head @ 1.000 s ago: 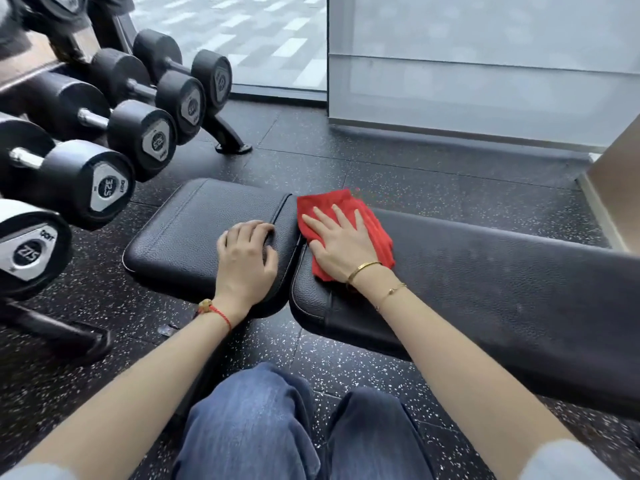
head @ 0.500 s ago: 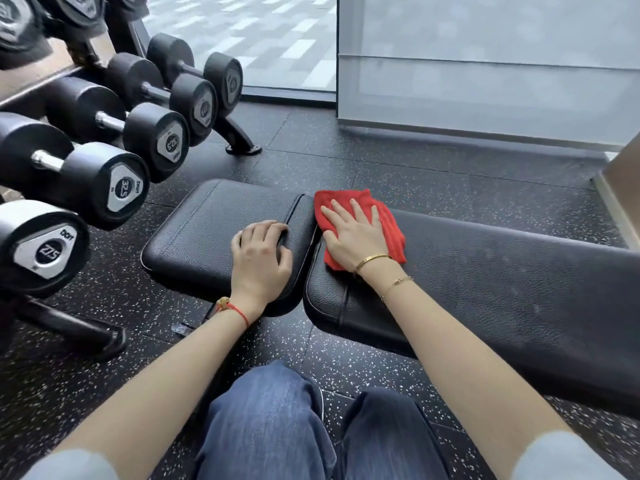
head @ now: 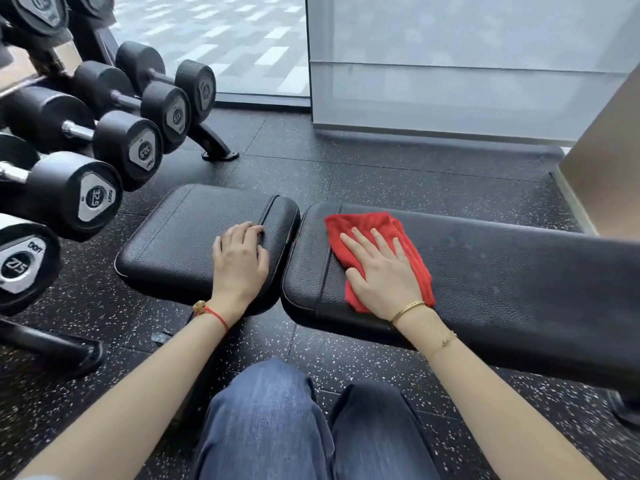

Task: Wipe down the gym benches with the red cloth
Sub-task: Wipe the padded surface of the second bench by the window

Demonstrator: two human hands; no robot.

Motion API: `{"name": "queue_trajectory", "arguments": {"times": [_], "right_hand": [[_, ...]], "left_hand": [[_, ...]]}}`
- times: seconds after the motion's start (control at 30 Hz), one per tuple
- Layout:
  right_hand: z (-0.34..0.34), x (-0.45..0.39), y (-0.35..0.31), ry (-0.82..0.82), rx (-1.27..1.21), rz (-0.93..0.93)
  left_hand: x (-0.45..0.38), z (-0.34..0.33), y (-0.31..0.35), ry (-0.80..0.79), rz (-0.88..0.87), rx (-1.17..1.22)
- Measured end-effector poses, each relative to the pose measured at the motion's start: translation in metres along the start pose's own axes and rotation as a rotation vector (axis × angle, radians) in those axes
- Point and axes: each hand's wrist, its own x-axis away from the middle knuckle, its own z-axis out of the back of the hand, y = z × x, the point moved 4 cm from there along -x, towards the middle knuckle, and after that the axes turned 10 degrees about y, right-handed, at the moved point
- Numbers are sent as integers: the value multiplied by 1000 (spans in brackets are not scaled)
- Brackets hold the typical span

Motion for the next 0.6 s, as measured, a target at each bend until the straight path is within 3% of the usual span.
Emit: {"name": "queue_trajectory", "arguments": {"times": [0.13,0.23,0.43,0.6], "right_hand": [[2,-40,19,-16,49,-162],[1,-43,8,-34,44,-115],[14,25,10,-31,28,22],[34,60,73,10,62,-98]], "left_hand": [[3,1,18,5,5,54],[5,-2,47,-2,-27,127],[10,-21,99,-66,-140,159],[13,-34,117,-113,-198,156]]}}
